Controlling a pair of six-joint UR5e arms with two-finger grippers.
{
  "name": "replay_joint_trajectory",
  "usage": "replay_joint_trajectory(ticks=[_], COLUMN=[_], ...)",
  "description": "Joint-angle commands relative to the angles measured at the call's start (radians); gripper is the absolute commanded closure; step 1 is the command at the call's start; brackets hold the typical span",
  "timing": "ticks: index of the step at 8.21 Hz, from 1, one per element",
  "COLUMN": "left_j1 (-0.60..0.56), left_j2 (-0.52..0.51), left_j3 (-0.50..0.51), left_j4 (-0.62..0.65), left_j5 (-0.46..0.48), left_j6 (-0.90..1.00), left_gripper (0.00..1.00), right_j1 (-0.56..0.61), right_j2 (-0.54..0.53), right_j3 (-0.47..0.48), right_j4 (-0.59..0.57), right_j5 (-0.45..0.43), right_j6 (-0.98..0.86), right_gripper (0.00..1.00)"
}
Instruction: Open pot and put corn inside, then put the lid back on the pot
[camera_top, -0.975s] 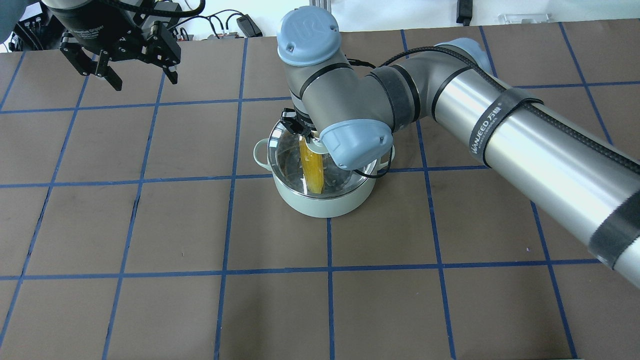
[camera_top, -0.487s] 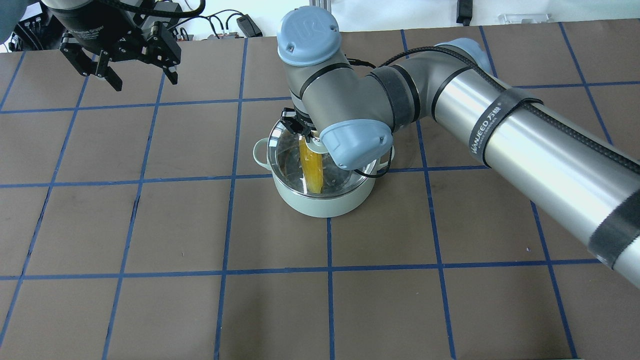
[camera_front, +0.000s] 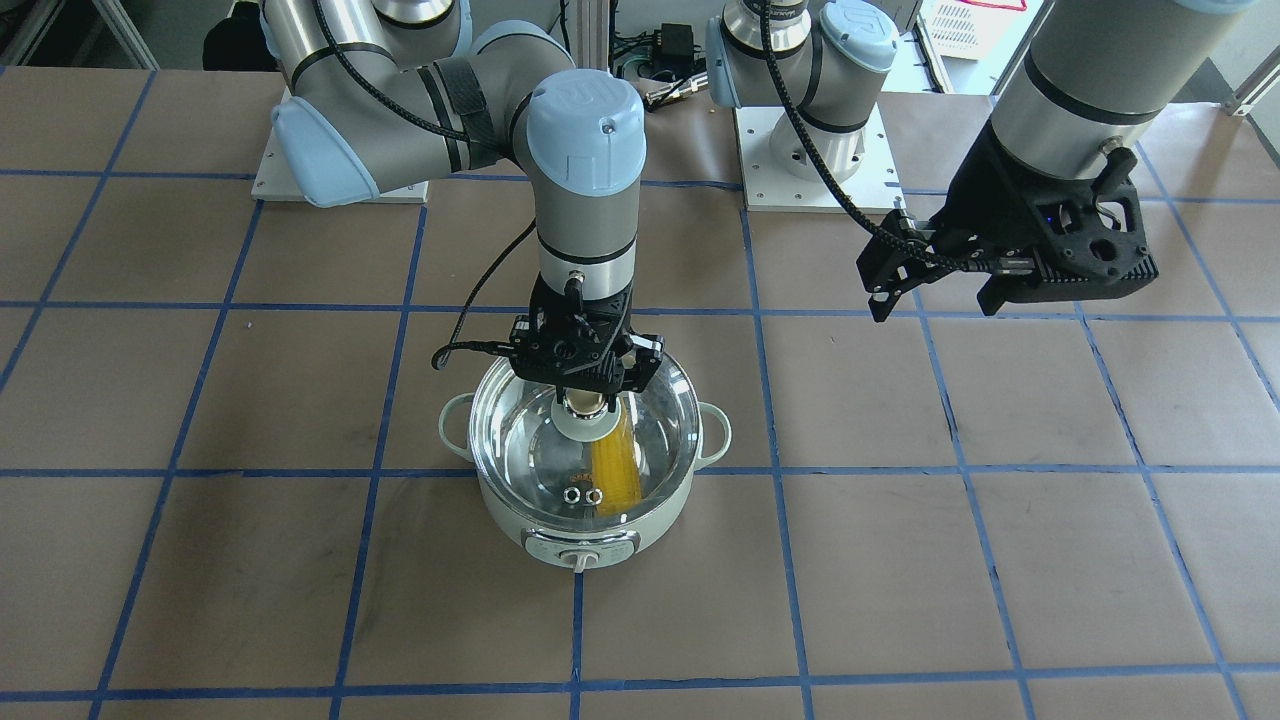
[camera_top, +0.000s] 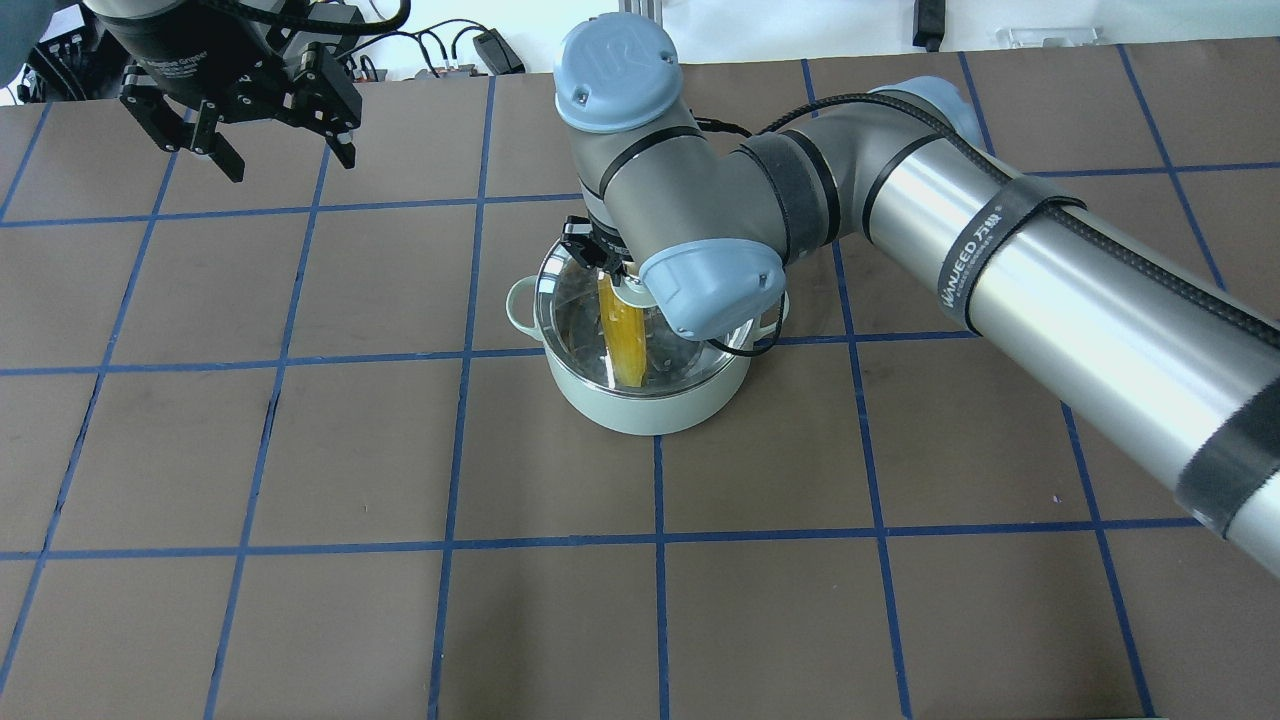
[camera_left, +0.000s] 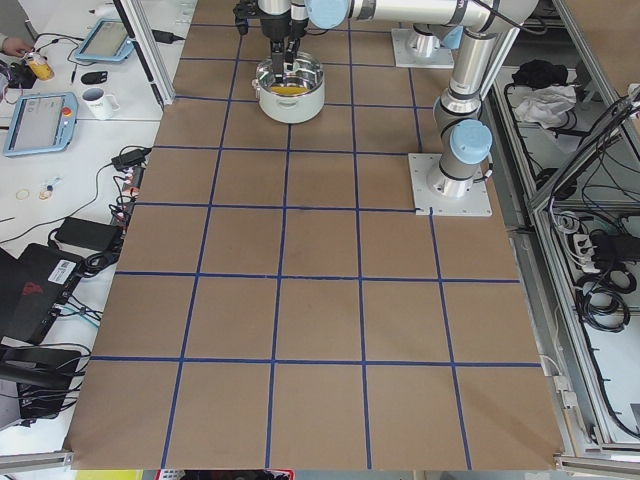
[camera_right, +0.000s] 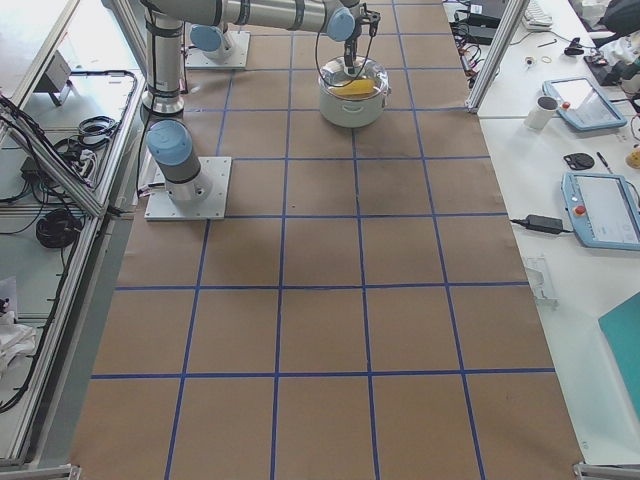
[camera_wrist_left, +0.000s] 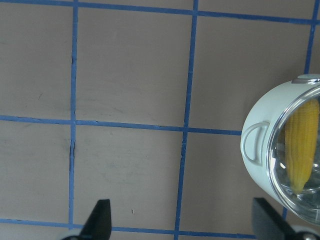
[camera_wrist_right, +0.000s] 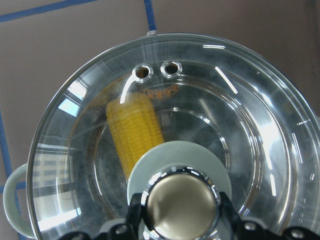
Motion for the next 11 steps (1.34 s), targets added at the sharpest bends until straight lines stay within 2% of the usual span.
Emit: replay_joint_trajectory(ticks=[1, 4, 6, 7, 8, 9, 10, 11], left_j1=[0.002, 0.002, 0.002, 0.000, 0.002, 0.002, 0.002, 0.002], left_j2=[0.000, 0.000, 0.000, 0.000, 0.000, -0.002, -0.002, 0.000], left_j3=[-0.001, 0.000, 0.000, 0.000, 0.000, 0.002, 0.000, 0.000], left_j4=[0.000, 0.000, 0.002, 0.000, 0.000, 0.002, 0.015, 0.017], left_j5=[0.001, 0.001, 0.001, 0.001, 0.001, 0.001, 0.001, 0.001], left_j6=[0.000, 0.001, 0.001, 0.001, 0.001, 0.000, 0.001, 0.000], left_gripper=[0.00, 0.00, 0.00, 0.00, 0.00, 0.00, 0.00, 0.00], right_j1=[0.000, 0.000, 0.000, 0.000, 0.000, 0.000, 0.000, 0.000], right_j2=[0.003, 0.004, 0.003, 0.003, 0.003, 0.003, 0.003, 0.000], right_j3=[0.001, 0.004, 0.012, 0.013, 0.013, 0.013, 0.013, 0.013], right_j4=[-0.001, -0.001, -0.001, -0.001, -0.001, -0.003, -0.003, -0.003], right_j5=[0.000, 0.000, 0.000, -0.002, -0.002, -0.002, -0.002, -0.002], right_j6=[0.000, 0.000, 0.000, 0.000, 0.000, 0.000, 0.000, 0.000], right_gripper=[0.83, 0.83, 0.77, 0.48, 0.28, 0.18, 0.00, 0.00])
